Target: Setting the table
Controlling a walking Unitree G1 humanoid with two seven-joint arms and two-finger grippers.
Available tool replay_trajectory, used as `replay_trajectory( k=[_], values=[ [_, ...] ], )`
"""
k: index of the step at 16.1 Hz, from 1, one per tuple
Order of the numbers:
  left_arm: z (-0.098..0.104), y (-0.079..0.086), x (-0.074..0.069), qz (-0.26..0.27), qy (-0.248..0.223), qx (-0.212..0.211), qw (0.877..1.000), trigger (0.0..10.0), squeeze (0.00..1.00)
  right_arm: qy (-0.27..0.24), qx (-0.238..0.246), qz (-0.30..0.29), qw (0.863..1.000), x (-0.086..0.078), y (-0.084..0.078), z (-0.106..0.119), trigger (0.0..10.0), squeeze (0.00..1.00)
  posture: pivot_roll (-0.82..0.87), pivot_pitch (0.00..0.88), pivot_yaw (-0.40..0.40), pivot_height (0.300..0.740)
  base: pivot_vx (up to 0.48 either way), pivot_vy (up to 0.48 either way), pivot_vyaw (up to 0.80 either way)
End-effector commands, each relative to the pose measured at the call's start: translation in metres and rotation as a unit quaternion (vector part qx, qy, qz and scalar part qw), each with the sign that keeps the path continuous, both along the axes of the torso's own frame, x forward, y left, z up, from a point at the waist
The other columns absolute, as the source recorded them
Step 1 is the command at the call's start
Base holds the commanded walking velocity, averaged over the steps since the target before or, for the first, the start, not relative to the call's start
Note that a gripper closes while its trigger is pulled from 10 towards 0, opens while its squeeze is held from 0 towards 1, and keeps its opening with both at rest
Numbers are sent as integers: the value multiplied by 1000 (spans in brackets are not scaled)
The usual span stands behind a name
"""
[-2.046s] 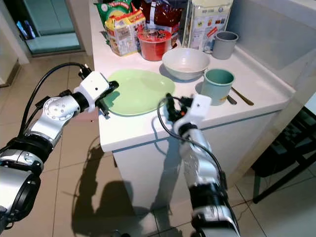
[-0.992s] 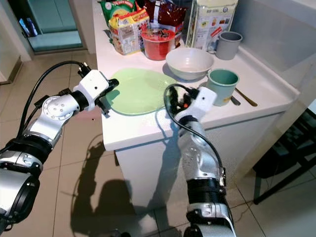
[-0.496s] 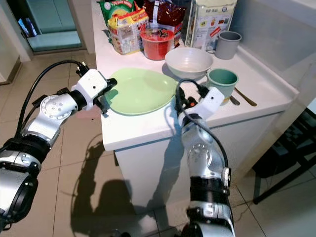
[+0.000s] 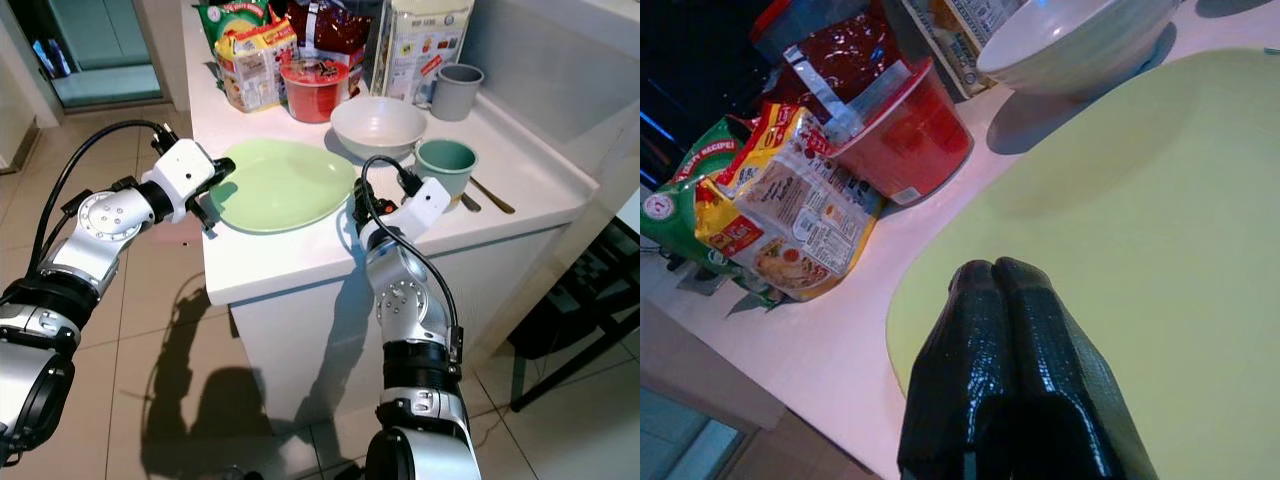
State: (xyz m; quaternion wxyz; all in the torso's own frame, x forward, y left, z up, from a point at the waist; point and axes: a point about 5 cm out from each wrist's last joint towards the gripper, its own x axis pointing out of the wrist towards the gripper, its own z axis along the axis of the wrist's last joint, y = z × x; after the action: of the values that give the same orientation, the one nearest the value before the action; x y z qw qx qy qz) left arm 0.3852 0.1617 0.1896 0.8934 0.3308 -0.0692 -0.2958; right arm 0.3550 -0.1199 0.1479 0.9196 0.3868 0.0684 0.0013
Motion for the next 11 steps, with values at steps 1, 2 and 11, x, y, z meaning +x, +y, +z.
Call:
replay_trajectory(
  k=[1,2,11],
  values=[
    [6,2,1,0,-7,2,1000,10000,0,15,-4,16,1000,0,8,-5,10000,0,60,0,40,740,0,0,0],
    [6,2,1,0,-6,1,1000,10000,0,9,-8,20,1000,0,8,-3,10000,0,57,0,40,740,0,0,0],
    [15,-9,-1,-22,-24,-8,999,10000,0,52,33,51,997,6,20,-26,10000,0,68,0,35,740,0,0,0]
  ],
)
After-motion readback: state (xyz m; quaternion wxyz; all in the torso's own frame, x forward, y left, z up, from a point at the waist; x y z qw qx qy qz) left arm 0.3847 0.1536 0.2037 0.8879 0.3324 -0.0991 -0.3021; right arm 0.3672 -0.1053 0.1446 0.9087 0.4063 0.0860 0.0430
